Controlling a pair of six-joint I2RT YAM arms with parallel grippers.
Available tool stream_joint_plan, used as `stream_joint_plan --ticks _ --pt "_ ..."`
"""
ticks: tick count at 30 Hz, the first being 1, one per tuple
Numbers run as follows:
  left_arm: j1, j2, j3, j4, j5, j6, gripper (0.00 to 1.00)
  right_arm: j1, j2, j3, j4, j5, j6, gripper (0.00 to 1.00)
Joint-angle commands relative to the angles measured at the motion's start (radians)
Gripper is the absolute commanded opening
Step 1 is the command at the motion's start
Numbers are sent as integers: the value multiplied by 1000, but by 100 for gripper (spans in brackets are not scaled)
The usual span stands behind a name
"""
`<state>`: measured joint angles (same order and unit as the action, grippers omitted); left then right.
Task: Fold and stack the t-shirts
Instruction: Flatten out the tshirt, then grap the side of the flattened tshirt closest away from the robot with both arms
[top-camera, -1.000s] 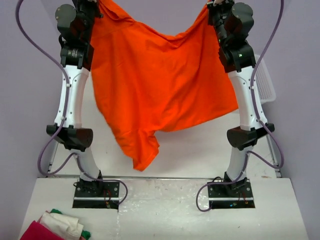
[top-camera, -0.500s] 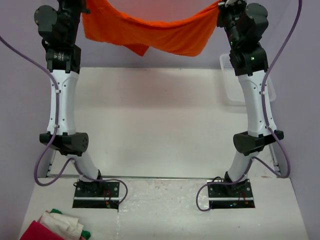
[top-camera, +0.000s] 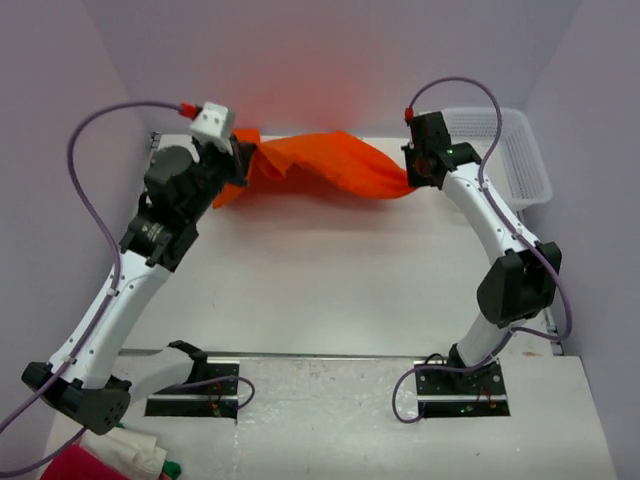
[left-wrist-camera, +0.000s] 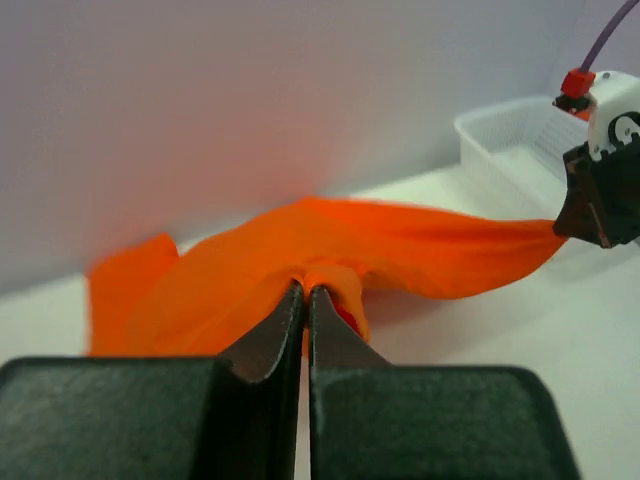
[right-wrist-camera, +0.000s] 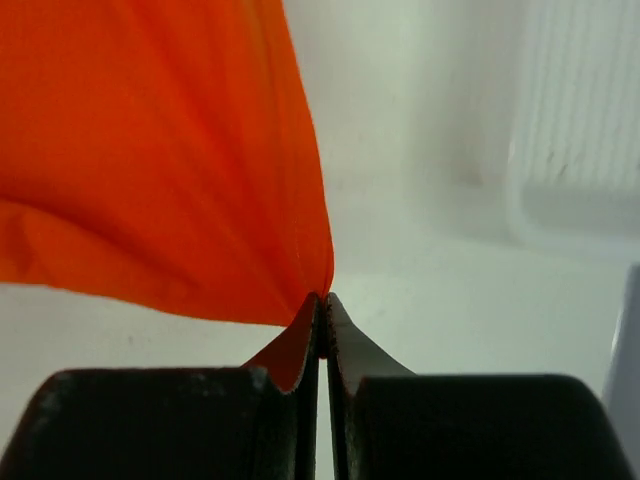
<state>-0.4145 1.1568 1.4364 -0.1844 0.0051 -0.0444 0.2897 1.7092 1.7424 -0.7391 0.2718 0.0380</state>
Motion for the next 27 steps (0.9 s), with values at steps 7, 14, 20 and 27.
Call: stream_joint_plan --ticks 7,14,20,27 --pt "-32 -385 -630 -449 -83 -537 0 11 -232 -434 -63 -25 286 0" --pt "-32 -496 -820 -484 19 -732 0 31 -198 -567 -52 -25 293 0" --pt "-32 -457 -811 -498 41 -724 0 68 -169 -595 -69 -20 329 0" --pt "-32 -422 -726 -537 -25 -732 0 71 -172 -629 -68 47 373 0"
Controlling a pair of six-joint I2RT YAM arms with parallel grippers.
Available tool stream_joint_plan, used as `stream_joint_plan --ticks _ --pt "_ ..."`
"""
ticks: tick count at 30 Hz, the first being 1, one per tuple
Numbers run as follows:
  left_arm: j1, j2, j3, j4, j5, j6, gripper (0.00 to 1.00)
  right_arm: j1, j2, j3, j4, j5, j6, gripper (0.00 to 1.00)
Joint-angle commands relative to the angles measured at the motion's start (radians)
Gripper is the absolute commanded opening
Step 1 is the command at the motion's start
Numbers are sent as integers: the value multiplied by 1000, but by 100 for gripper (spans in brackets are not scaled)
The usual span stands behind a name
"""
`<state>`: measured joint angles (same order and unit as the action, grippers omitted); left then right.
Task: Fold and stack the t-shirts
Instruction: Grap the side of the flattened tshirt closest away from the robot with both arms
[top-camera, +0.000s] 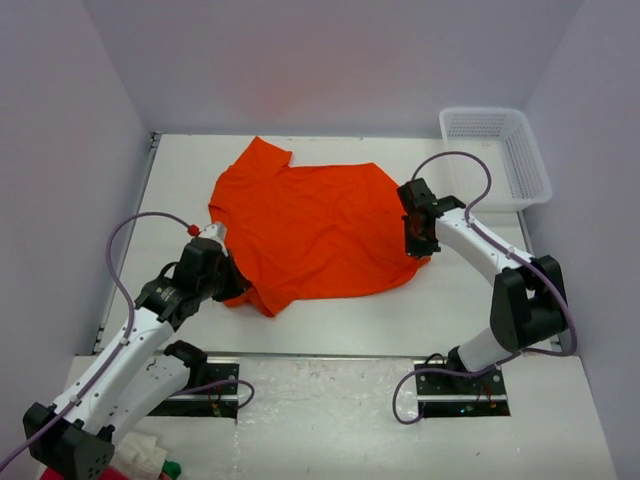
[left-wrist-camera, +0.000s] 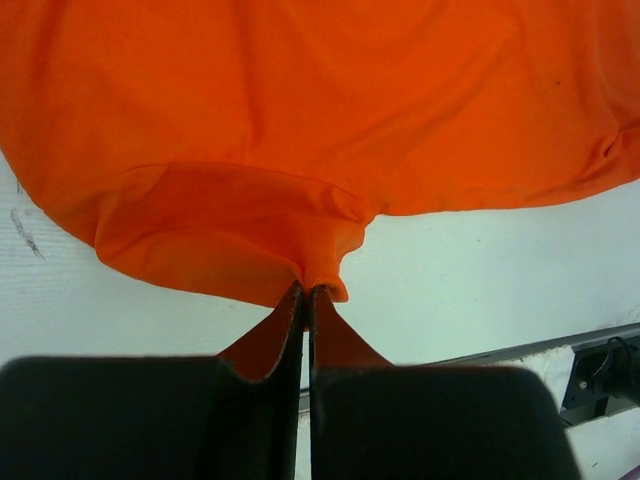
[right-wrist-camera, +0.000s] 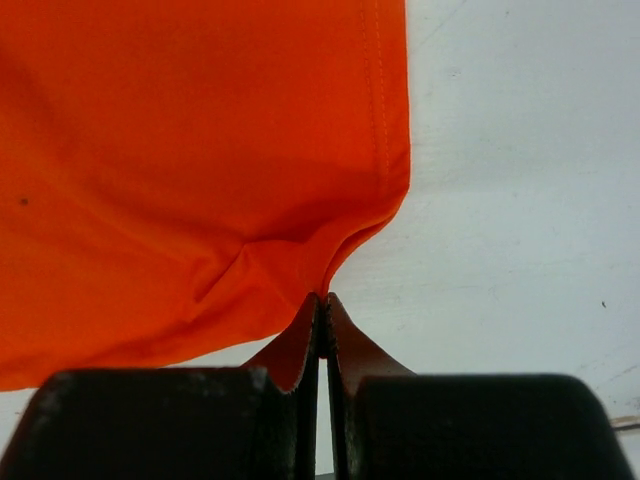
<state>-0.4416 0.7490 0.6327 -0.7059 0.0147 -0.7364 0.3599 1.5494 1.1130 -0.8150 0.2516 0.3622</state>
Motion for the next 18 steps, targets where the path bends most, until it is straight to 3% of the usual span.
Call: stream_joint_plan --ticks 1,8,18 --pt "-5 -23 93 -10 -50 -44 0 -2 -17 -4 11 80 53 0" --pt "-5 13 275 -52 -238 -31 0 -50 -35 13 8 153 80 0" --pt "3 249 344 5 -279 38 0 -111 64 117 -1 121 54 0"
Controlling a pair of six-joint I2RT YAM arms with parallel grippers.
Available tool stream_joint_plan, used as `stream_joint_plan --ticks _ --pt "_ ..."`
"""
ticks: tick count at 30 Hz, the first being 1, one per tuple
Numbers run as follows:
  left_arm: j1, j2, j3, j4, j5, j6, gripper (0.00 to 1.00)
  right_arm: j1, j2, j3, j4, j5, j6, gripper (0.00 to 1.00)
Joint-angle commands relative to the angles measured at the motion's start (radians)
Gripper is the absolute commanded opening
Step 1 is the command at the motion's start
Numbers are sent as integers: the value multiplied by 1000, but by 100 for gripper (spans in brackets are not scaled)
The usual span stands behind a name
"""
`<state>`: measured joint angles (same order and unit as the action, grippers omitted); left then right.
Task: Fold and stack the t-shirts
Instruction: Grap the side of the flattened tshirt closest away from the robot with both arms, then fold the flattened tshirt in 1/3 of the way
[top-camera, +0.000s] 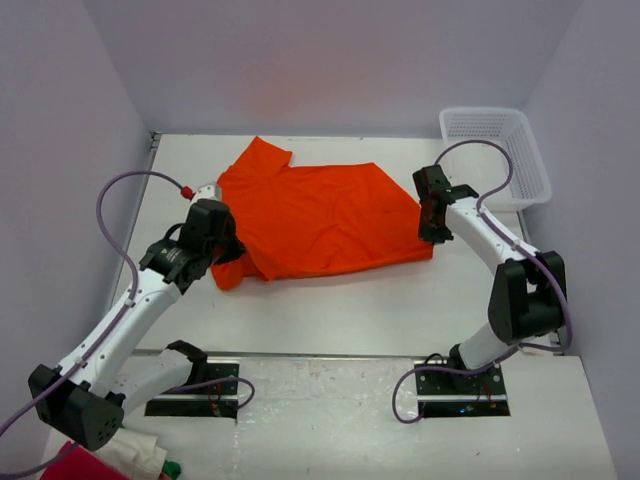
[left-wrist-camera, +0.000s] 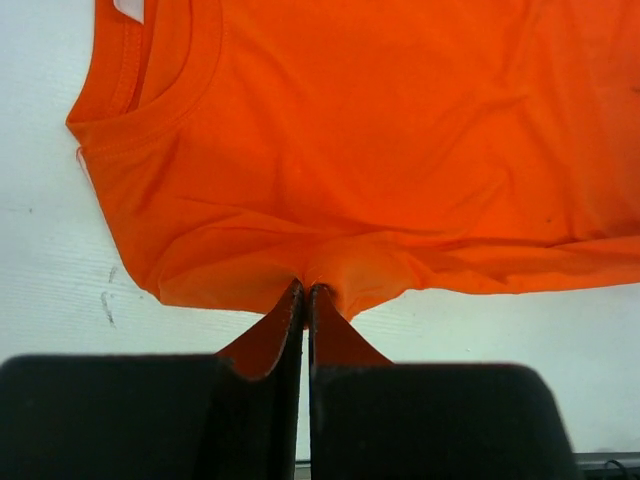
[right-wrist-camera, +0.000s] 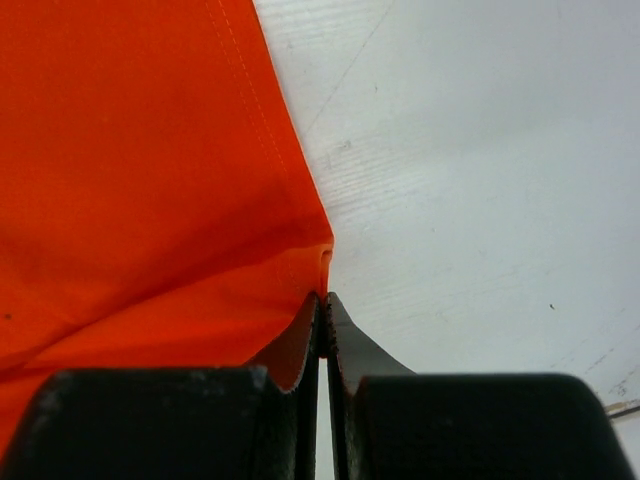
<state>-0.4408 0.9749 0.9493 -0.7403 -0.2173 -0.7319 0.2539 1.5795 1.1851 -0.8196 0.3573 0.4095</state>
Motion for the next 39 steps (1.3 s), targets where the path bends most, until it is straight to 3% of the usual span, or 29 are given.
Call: stream_joint_plan --ticks 1,16,34,36,37,38,39 --pt "4 34 31 48 -45 41 0 -7 45 57 5 14 5 0" --pt "192 172 91 134 41 157 0 -50 180 182 -7 0 -31 0" --pt "220 465 290 174 39 190 0 -74 353 349 -19 -50 -66 0" --pt "229 519 337 148 24 183 6 -74 384 378 -24 -52 -66 0" --pt "229 534 377 139 13 184 16 -74 392 389 -27 -60 -66 0" --pt "229 550 397 131 -20 174 41 -74 398 401 -23 -70 -72 1" --pt "232 573 419 101 -34 166 48 -74 413 412 -24 -80 -72 6"
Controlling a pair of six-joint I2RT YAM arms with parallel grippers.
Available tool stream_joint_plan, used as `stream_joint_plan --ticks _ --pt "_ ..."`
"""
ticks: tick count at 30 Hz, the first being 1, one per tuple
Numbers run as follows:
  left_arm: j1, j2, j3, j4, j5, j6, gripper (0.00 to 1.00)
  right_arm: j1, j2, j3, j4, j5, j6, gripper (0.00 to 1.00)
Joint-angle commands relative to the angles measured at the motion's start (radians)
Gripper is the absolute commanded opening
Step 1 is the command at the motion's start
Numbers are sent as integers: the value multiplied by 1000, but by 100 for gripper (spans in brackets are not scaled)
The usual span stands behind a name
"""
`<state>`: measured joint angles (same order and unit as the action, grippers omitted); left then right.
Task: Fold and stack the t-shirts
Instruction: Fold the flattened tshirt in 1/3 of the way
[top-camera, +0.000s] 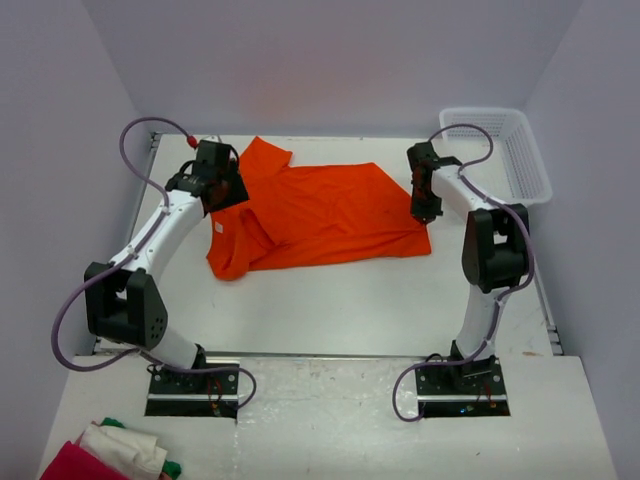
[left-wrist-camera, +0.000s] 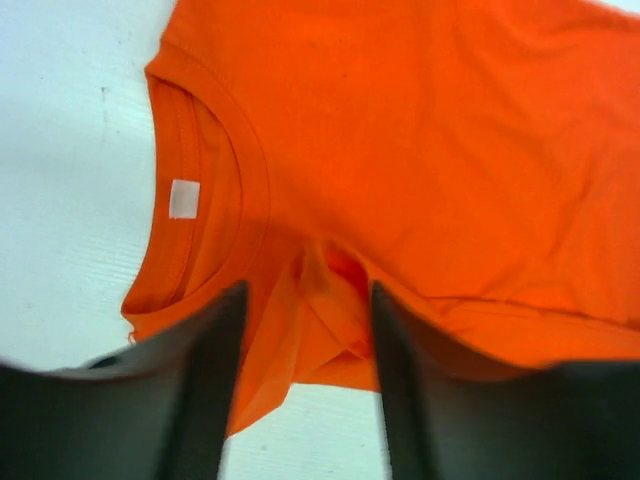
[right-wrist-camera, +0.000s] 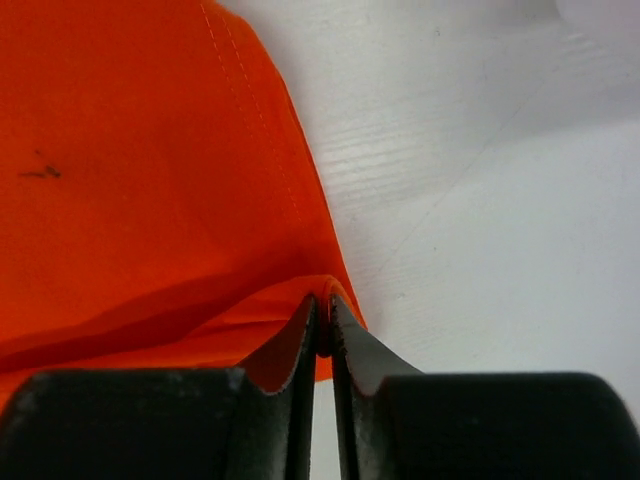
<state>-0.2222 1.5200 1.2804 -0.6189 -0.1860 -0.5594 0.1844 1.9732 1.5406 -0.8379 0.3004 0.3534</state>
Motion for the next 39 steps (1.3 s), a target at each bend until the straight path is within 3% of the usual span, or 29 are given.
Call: stream_joint_plan --ticks 1,3,4,7,10,11,12,14,17,19,22,32,39 --pt "14 34 120 -22 -99 -10 59 -5 26 68 -9 -21 -16 11" --pt "14 42 167 -7 -144 16 90 -5 32 104 -9 -15 -31 30" --pt "15 52 200 -22 -192 45 100 -5 29 124 -9 -4 -36 45" --pt "11 77 321 -133 -262 59 100 -2 -20 164 6 3 -48 59" --pt "-46 -50 193 -140 -265 24 99 15 -111 174 -29 9 -45 69" --pt "-74 -140 122 -101 -218 16 98 23 -138 165 -42 12 -42 70" --pt "-77 -182 -10 -96 -107 -2 93 41 -210 145 -46 11 -41 70" --pt "-91 -275 -125 -85 -29 -40 82 62 -298 44 -15 -3 -41 70" --pt "-126 -342 -260 -91 -18 -40 51 87 -443 -68 25 -50 -33 71" --pt "-138 -333 -265 -155 -71 -36 39 92 -496 -112 37 -69 -37 71" --pt "-169 -307 -260 -214 -148 -33 39 93 -571 -154 62 -79 -54 71" --pt "-180 -198 -268 -234 -205 -22 50 92 -666 -220 117 -164 -59 71" --pt "-181 -87 -274 -226 -233 -1 41 93 -666 -234 131 -181 -60 71"
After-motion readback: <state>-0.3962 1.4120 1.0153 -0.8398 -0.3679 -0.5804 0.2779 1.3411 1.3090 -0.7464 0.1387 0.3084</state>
